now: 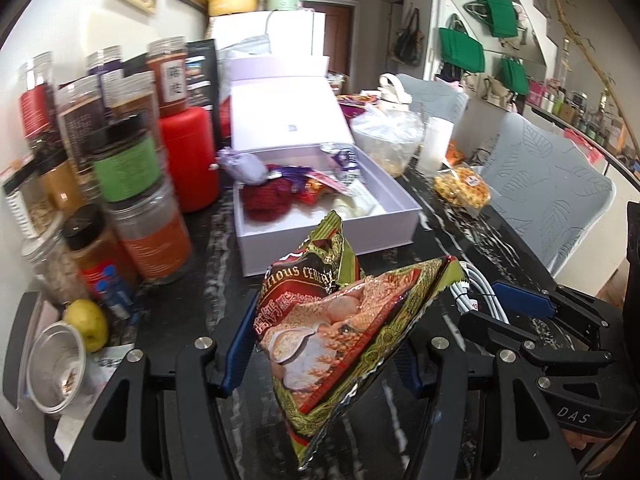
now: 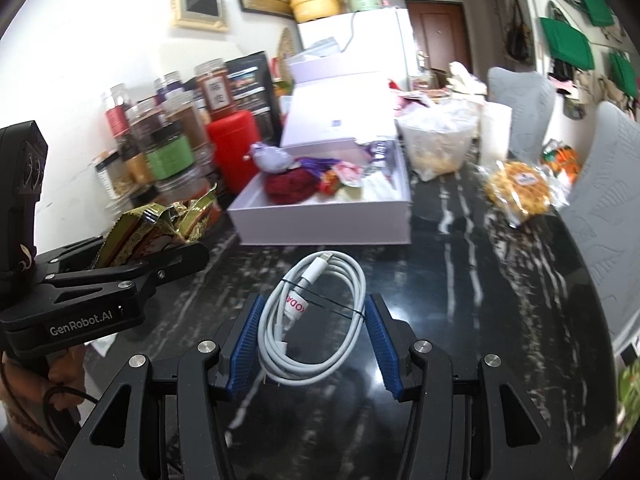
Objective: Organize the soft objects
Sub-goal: 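Carry the snack bag and white cable with both grippers back to the box, then lower the snack bag and cable with both grippers into the box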
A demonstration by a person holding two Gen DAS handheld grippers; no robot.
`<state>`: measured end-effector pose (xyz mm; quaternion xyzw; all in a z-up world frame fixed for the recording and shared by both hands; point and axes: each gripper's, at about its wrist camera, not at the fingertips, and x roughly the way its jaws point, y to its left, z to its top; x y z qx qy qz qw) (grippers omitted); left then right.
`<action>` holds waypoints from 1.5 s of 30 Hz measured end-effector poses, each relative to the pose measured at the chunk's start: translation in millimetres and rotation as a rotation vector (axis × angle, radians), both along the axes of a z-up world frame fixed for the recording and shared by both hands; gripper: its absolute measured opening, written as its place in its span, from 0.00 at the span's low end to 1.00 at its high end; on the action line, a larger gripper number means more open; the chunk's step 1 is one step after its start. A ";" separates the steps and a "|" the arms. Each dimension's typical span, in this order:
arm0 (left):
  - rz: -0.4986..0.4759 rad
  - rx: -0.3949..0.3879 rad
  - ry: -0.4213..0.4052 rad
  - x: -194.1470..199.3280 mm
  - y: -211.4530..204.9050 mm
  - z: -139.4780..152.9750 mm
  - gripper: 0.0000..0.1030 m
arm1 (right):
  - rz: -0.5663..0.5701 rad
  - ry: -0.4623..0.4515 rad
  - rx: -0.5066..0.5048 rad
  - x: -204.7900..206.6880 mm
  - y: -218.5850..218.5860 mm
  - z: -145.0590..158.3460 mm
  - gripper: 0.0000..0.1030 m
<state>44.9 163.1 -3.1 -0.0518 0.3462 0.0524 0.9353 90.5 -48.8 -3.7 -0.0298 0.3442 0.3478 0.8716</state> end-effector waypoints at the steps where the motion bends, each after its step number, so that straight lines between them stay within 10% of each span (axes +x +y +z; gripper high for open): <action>1: 0.009 0.000 -0.001 -2.2 3.5 0.7 0.58 | 0.012 -0.003 0.001 -2.1 5.0 0.8 0.50; 20: 0.043 -0.008 -0.085 -6.8 36.3 29.0 0.58 | 0.088 -0.046 0.013 -8.8 45.3 23.2 0.50; 45: -0.035 0.005 -0.227 80.0 32.9 88.9 0.58 | 0.078 -0.232 0.071 66.8 51.5 111.8 0.50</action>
